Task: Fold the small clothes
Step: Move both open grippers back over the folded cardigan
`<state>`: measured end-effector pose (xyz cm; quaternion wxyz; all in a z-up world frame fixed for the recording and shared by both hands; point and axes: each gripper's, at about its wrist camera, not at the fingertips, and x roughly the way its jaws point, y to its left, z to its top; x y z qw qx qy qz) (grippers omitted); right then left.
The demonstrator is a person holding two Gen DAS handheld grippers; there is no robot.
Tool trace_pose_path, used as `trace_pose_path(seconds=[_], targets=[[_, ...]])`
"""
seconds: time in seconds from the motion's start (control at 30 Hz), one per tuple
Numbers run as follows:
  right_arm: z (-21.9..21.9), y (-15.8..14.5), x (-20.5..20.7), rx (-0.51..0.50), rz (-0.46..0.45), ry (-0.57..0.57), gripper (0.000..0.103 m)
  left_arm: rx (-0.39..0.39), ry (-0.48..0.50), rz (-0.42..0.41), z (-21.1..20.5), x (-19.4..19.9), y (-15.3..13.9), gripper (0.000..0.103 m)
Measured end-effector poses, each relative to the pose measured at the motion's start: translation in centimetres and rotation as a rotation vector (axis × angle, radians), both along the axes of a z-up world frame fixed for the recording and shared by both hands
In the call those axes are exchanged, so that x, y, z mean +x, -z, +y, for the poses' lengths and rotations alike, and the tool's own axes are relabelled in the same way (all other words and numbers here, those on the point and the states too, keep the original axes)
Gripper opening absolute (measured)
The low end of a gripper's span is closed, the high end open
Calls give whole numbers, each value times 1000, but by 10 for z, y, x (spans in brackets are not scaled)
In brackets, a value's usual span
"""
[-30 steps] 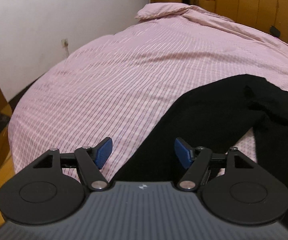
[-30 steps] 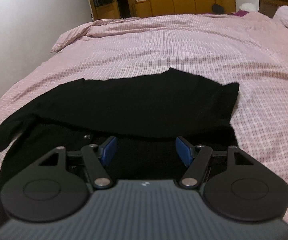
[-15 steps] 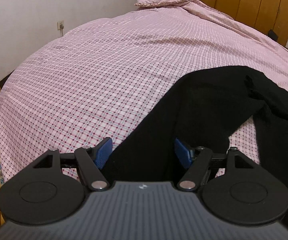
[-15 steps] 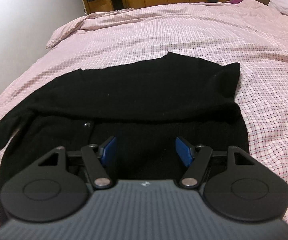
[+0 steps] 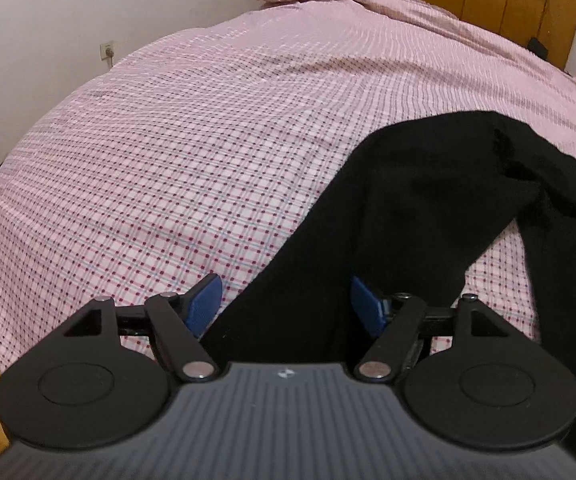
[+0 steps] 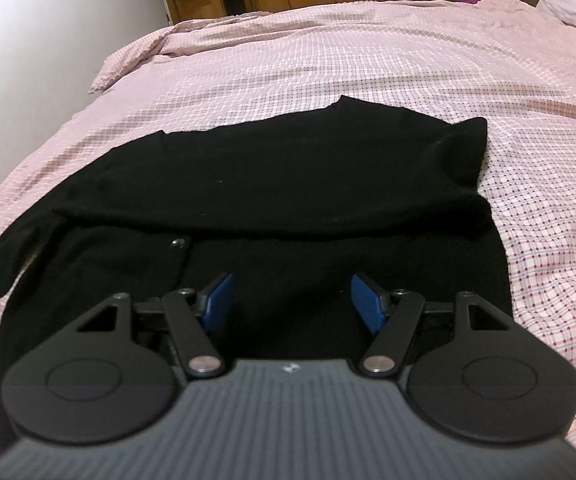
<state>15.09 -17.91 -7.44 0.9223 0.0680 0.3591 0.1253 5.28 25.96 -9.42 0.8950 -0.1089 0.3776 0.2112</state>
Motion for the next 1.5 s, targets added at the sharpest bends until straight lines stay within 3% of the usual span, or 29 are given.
trace_pose_path(seconds=[0.1, 0.13, 0.2, 0.23, 0.27, 0.37, 0.5, 0.63, 0.7, 0.87, 0.97, 1.07, 1.2, 1.33, 1.4, 1.47, 1.5], targets=[[-1, 1, -1, 2, -3, 2, 67, 9, 1, 4, -2, 2, 0, 75], [-2, 2, 0, 4, -3, 4, 67, 8, -2, -3, -3, 1, -1, 70], [-3, 2, -1, 10, -3, 10, 67, 0, 10, -27, -7, -1, -2, 44], [-3, 1, -1, 14, -4, 14, 67, -18, 24, -44, -9, -2, -4, 23], [-4, 0, -2, 18, -7, 16, 67, -29, 29, -56, -11, -3, -5, 11], [-6, -4, -4, 47, -16, 5, 67, -24, -25, -91, -7, -6, -12, 7], [-9, -10, -8, 57, -45, -5, 67, 11, -130, -145, 11, -13, -33, 7], [-10, -11, -10, 70, -56, -5, 67, 57, -149, -182, 21, -4, -58, 6], [-10, -11, -11, 77, -55, -7, 67, 63, -130, -193, 21, 4, -71, 6], [-11, -10, -12, 88, -52, -8, 67, -77, -41, -293, 11, 15, -105, 6], [-12, -9, -12, 97, -52, -6, 67, -139, 46, -368, -10, 22, -131, 6], [-14, -9, -13, 106, -54, -5, 67, -151, 140, -408, -38, 34, -152, 6], [-12, -12, -13, 112, -53, -26, 67, -161, 200, -366, -69, 53, -156, 6], [-1, -17, -15, 77, -80, -52, 67, -123, 166, -285, -81, 55, -141, 9], [2, -17, -16, 73, -88, -68, 67, -116, 134, -241, -81, 45, -127, 18], [8, -17, -17, 63, -89, -91, 67, -122, 87, -216, -71, 25, -111, 50], [12, -17, -16, 55, -87, -110, 67, -119, 61, -204, -67, 19, -104, 57]])
